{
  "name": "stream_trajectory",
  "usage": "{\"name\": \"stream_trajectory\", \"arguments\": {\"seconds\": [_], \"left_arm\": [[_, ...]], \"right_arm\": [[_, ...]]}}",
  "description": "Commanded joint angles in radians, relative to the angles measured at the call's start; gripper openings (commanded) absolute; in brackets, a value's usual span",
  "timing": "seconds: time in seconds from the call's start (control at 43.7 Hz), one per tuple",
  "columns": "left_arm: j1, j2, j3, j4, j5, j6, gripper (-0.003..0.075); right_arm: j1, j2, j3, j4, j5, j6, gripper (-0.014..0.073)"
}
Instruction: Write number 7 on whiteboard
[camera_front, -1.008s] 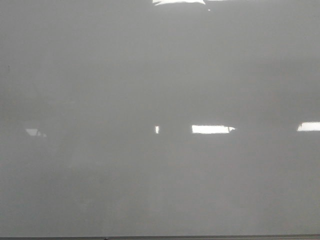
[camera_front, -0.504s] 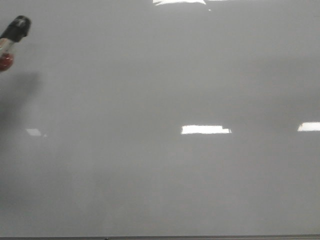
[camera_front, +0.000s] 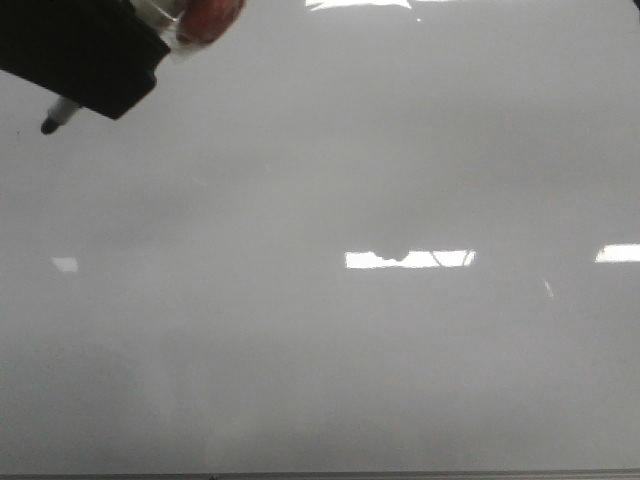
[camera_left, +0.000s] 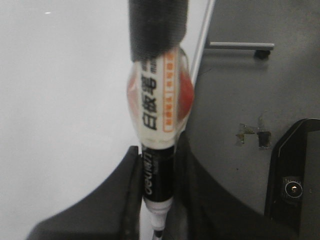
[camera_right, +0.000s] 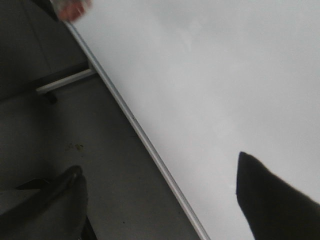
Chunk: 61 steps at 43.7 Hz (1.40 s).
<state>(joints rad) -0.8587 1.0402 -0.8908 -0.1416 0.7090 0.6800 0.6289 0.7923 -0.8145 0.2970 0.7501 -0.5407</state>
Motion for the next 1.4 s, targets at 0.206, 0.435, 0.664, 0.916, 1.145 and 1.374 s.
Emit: {"name": "stream_trajectory", "arguments": {"seconds": [0.206, 0.435, 0.664, 0.916, 1.145, 1.374], "left_arm": [[-0.103, -0.018, -0.035, -0.014, -0.045, 0.001, -0.0020], [-0.103, -0.018, -0.035, -0.014, -0.045, 0.001, -0.0020], [-0.103, -0.018, -0.035, -0.012, -0.045, 0.001, -0.0020], [-0.103, -0.018, -0.035, -0.012, -0.047, 0.001, -0.0020], [-0.103, -0.018, -0.035, -0.012, -0.061, 0.001, -0.0017], [-0.103, -0.018, -0.035, -0.012, -0.124, -0.003, 0.0369]], "right_arm": [[0.200, 0.187, -0.216, 0.025, -0.059, -0.071, 0.0624], [0.287, 0.260, -0.267, 0.025, -0.058, -0.085, 0.0624], [0.298, 0.285, -0.269, 0.026, -0.064, -0.085, 0.0426], [0.298, 0.284, -0.269, 0.033, -0.123, -0.085, 0.0146], [0.298, 0.284, -0.269, 0.034, -0.130, -0.085, -0.0075], [0.298, 0.284, -0.269, 0.034, -0.127, -0.086, -0.0063]]}}
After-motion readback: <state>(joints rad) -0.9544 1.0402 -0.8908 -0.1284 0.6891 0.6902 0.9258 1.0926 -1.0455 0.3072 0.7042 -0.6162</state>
